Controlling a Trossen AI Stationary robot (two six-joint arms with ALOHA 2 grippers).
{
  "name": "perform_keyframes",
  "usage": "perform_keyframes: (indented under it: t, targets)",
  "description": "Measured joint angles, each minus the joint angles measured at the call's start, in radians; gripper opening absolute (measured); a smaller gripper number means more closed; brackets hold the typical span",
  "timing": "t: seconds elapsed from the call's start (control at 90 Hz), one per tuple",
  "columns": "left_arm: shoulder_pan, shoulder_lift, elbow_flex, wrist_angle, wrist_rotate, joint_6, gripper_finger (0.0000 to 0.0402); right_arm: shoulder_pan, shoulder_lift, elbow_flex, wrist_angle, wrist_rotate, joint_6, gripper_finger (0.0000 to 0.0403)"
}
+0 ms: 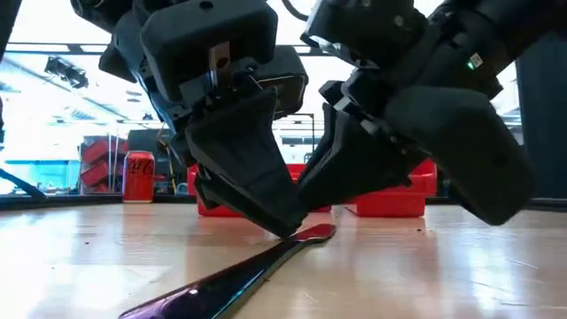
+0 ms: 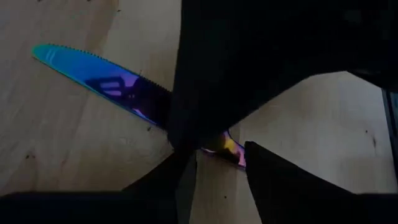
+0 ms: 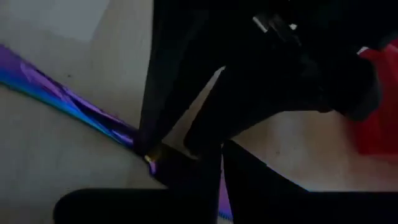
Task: Sort silverware
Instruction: Put the iridescent knife into the right orange bin
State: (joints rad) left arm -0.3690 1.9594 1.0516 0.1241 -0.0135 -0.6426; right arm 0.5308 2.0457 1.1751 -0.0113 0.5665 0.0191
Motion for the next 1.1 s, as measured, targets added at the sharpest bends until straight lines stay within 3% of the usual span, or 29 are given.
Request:
perform_keyframes:
  t: [0.222,0.367,0.689,1.1]
  targets:
    - [0.000,0.000,0.002,-0.014,0.000,0.003,0.0122,0.026,-0.025,0.000,-0.141,-0.008,-0.012,0.0000]
    - [0.004,0.000,0.001,-0.008,0.001,0.003,0.0122,0.046,-0.028,0.001,-0.180,-0.088,-0.001,0.0000]
    - [0.005,0.000,-0.002,0.007,0.001,-0.017,0.0122,-0.021,-0.024,0.005,-0.180,-0.175,0.109,0.0000]
    - [0.005,0.000,-0.003,0.013,0.006,-0.005,0.0123,-0.062,-0.014,-0.002,-0.047,-0.131,0.046,0.0000]
